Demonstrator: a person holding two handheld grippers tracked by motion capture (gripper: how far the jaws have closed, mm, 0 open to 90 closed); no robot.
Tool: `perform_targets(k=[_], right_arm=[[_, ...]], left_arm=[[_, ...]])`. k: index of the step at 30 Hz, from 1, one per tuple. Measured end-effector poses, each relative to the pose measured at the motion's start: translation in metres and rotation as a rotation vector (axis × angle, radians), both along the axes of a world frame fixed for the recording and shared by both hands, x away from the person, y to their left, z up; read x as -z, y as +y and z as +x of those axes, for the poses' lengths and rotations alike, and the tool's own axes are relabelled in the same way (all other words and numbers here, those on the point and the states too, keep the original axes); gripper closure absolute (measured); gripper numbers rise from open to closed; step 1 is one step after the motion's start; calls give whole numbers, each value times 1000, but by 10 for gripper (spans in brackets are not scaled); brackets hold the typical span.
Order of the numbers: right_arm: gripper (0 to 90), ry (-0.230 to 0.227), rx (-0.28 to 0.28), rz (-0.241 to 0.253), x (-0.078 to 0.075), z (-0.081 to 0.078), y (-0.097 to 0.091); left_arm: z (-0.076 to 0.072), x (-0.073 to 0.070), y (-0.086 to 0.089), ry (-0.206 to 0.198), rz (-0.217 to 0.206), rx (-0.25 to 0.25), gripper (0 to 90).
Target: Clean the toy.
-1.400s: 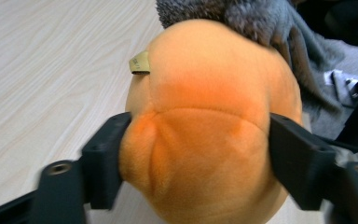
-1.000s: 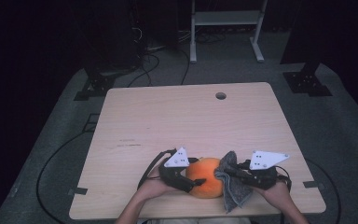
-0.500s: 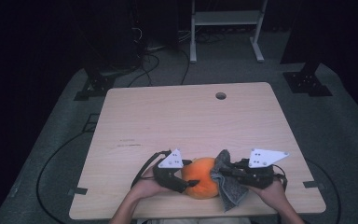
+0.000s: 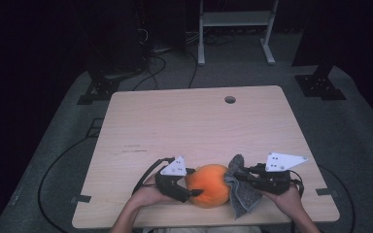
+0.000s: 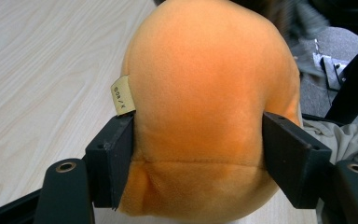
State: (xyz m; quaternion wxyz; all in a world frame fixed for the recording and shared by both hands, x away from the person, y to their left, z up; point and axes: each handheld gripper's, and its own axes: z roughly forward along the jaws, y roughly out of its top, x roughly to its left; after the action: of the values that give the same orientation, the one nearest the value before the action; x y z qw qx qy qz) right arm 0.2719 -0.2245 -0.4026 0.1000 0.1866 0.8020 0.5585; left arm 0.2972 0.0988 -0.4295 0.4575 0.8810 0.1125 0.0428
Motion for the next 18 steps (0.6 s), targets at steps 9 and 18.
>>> perform_targets(k=[9, 18], right_arm=[[789, 42, -2, -48, 16, 8, 9], [789, 93, 62, -24, 22, 11, -16]], left_arm=[[1, 2, 4, 25, -16, -6, 279], [1, 2, 3, 19, -19, -8, 264]])
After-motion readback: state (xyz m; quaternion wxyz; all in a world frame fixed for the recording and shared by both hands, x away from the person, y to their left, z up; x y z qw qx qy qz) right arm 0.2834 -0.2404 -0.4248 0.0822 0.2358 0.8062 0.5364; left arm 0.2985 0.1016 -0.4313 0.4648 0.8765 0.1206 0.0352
